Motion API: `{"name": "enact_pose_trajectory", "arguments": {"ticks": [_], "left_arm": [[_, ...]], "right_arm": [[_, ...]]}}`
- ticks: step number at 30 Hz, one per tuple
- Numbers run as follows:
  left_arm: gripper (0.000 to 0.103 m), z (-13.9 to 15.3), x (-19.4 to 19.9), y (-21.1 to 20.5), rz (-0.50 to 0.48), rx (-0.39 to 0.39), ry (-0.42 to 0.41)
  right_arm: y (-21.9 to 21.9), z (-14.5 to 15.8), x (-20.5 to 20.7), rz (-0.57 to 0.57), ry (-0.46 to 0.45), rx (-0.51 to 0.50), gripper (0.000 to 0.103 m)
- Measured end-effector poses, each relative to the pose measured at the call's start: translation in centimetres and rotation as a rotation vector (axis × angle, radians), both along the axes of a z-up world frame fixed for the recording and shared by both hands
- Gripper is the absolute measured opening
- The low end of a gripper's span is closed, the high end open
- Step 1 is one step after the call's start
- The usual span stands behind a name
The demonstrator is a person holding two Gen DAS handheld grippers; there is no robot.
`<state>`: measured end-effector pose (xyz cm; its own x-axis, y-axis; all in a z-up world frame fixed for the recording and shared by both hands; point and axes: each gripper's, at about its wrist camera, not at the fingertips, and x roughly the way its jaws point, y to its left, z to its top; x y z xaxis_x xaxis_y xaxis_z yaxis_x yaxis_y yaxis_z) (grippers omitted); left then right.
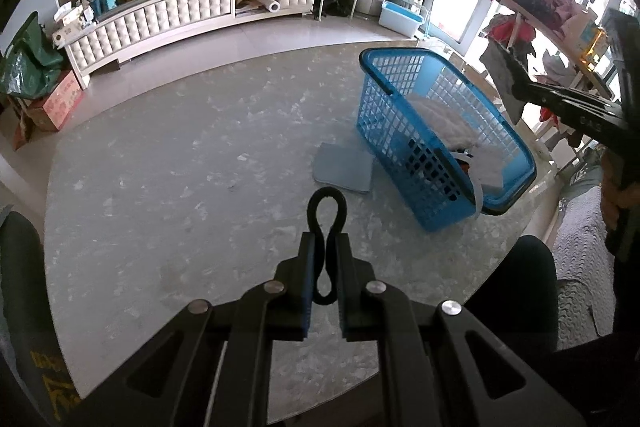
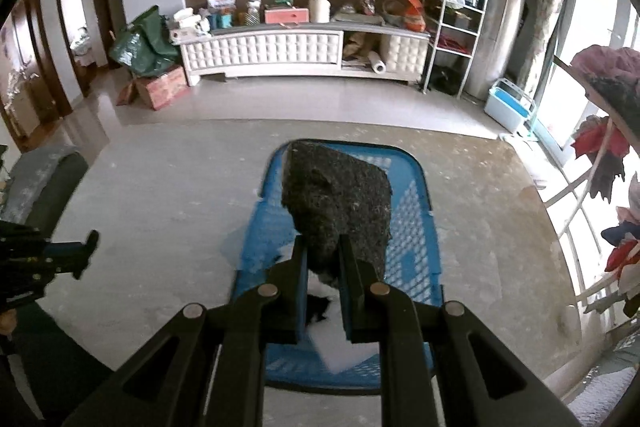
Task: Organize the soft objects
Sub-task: 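Lift the black mat into the basket and open the right tool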
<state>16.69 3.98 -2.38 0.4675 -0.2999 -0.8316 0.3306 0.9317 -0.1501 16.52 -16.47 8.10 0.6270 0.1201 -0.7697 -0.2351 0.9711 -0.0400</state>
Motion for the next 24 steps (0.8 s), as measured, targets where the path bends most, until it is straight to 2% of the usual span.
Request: {"name": "enact_pose_trajectory", "arguments": {"ticks": [6,15,24], "left_arm": [[0.008,-1.4,1.3,0.1,0.01,-0.004,0.029],[0.008,-3.1,2.5,0.4,-0.005,-0.005,0.061],[0.008,-4.4,3.1,1.2,0.016,-0.003,0.088]], "right_arm": [[-0.5,-1.7,1.3,-0.04,0.037,-0.03,0.012],[-0.1,-5.4,3.2,-0.062,0.154,-0.052,0.013],[-0.5,-6.4,4.3,-0.078,0.247,-0.027,0.013]]}}
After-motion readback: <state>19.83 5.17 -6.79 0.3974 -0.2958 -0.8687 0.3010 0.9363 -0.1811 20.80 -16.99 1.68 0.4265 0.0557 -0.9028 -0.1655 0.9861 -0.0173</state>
